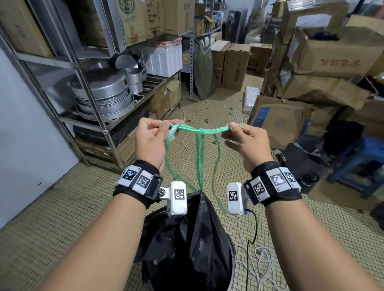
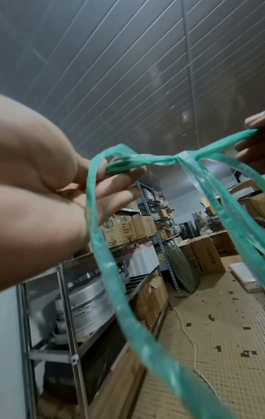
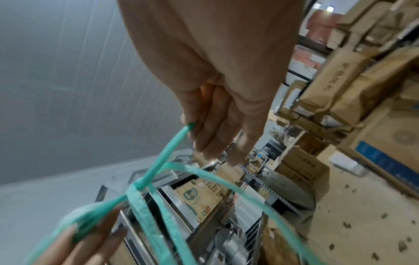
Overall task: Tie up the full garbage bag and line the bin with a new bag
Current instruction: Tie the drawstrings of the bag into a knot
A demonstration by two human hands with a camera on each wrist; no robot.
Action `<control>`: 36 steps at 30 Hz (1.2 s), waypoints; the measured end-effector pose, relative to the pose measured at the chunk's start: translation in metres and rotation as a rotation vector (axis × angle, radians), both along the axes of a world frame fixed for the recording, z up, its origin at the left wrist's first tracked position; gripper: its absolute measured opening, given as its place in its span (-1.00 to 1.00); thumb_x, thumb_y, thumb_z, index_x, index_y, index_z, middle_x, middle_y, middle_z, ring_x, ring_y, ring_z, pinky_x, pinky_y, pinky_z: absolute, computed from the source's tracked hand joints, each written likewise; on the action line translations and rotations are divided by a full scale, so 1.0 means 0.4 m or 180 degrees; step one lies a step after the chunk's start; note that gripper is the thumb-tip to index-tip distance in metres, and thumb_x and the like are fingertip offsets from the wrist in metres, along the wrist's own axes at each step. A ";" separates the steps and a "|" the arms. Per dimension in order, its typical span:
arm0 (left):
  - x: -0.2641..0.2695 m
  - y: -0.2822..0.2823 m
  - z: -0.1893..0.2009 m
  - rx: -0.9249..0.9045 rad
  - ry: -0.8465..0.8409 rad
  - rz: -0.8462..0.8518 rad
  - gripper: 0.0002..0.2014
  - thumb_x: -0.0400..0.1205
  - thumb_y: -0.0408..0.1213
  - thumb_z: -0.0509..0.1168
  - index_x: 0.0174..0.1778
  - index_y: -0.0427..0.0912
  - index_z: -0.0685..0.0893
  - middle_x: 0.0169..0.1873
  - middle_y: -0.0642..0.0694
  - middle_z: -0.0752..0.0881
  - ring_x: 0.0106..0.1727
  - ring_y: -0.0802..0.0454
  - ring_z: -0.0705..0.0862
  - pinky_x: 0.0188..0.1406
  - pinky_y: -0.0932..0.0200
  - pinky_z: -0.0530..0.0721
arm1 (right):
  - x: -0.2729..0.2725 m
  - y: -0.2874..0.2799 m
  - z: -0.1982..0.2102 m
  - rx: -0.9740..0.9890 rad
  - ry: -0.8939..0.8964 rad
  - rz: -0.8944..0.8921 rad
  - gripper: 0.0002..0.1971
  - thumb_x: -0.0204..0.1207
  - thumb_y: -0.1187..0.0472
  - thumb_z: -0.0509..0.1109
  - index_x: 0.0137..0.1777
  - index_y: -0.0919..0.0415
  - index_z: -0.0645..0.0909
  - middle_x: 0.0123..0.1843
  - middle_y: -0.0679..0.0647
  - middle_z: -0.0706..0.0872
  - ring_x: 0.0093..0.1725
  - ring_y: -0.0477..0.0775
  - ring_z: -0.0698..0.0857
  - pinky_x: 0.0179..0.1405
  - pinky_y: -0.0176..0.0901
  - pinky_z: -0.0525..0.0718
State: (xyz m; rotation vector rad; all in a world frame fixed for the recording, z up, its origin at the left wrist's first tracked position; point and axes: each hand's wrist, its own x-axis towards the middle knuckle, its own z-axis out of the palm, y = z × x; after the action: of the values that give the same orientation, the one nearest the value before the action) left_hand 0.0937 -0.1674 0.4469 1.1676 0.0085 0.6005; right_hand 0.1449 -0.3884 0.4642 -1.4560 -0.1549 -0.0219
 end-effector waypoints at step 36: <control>-0.019 0.030 -0.055 0.4890 0.0698 -0.0517 -0.76 0.75 -0.07 0.26 0.22 -0.04 0.74 -0.14 0.17 0.54 -0.05 0.11 0.58 0.02 0.07 0.61 | 0.042 -0.042 -0.066 -0.2956 -0.0867 0.0969 -0.76 0.66 -0.02 0.39 -0.23 -0.01 0.69 -0.31 -0.09 0.69 -0.39 -0.24 0.60 -0.44 -0.44 0.47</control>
State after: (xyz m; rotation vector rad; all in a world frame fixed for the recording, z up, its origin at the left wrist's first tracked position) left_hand 0.0861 -0.1552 0.4250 2.6796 -0.4230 0.2492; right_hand 0.1618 -0.4051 0.4377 -2.3351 -0.6749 0.1151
